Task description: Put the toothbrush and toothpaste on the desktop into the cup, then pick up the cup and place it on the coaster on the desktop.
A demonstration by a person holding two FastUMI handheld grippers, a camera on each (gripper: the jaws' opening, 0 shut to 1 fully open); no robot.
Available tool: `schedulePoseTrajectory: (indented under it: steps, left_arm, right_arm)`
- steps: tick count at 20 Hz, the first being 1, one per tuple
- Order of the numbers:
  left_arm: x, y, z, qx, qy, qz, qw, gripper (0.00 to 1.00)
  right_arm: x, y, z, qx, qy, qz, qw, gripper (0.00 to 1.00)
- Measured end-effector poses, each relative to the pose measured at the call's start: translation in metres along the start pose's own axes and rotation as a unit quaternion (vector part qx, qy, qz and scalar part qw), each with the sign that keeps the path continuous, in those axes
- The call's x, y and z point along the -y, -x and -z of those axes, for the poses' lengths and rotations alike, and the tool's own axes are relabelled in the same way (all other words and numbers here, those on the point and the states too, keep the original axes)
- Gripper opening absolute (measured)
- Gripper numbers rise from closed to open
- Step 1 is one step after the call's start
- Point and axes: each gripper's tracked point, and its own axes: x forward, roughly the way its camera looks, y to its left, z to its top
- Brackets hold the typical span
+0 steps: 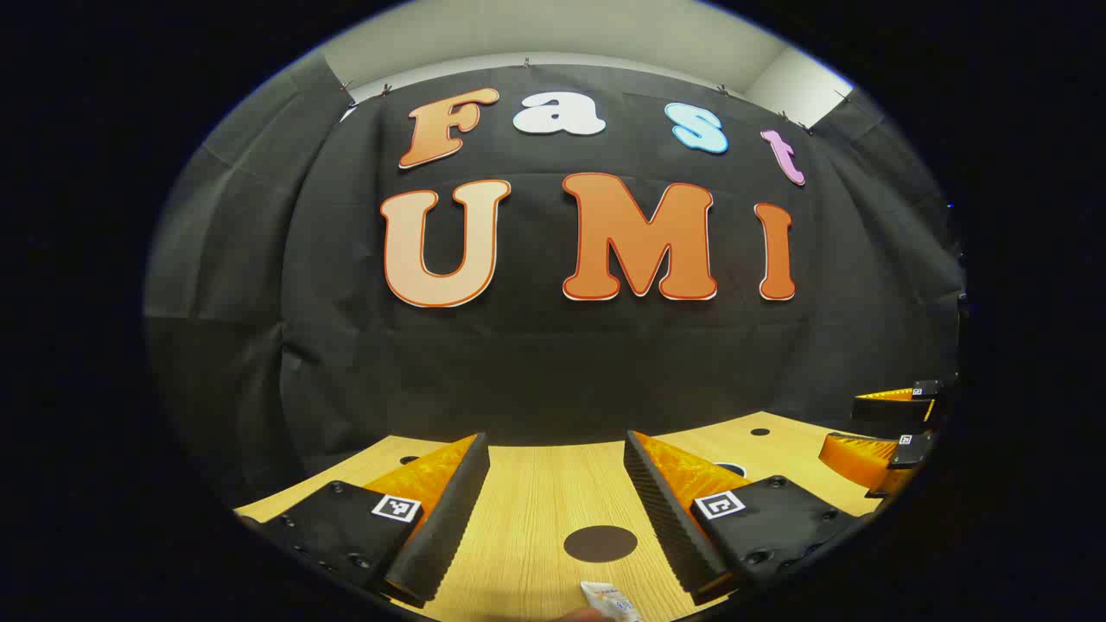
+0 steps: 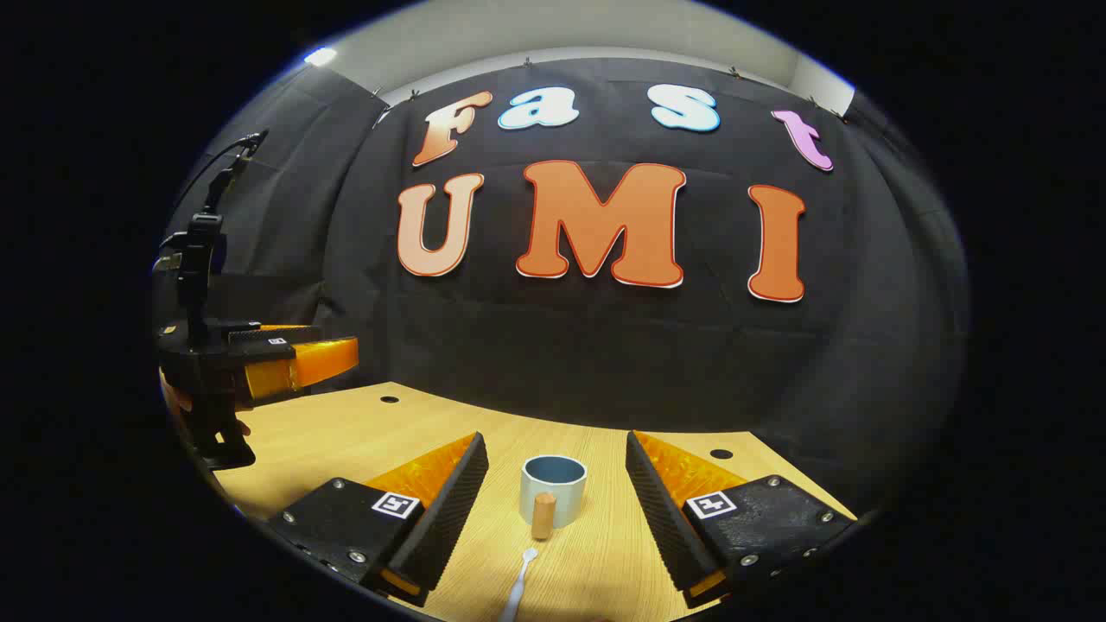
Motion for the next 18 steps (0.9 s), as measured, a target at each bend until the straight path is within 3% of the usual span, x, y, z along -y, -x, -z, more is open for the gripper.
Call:
schedulePoseTrajectory:
  steps: [7,18]
  left_arm:
    - [-0.003,0.002,0.009,-0.028,-0.001,0.000,1.000,0.99]
    - [-0.001,0.000,0.052,-0.127,0.001,0.010,0.992,0.99]
  right_arm:
    - [-0.001,0.001,0.004,-0.023,-0.010,-0.004,1.000,0.96]
    - [-0.006,-0.002,0.026,-0.107,-0.025,-0.030,0.993,0.94]
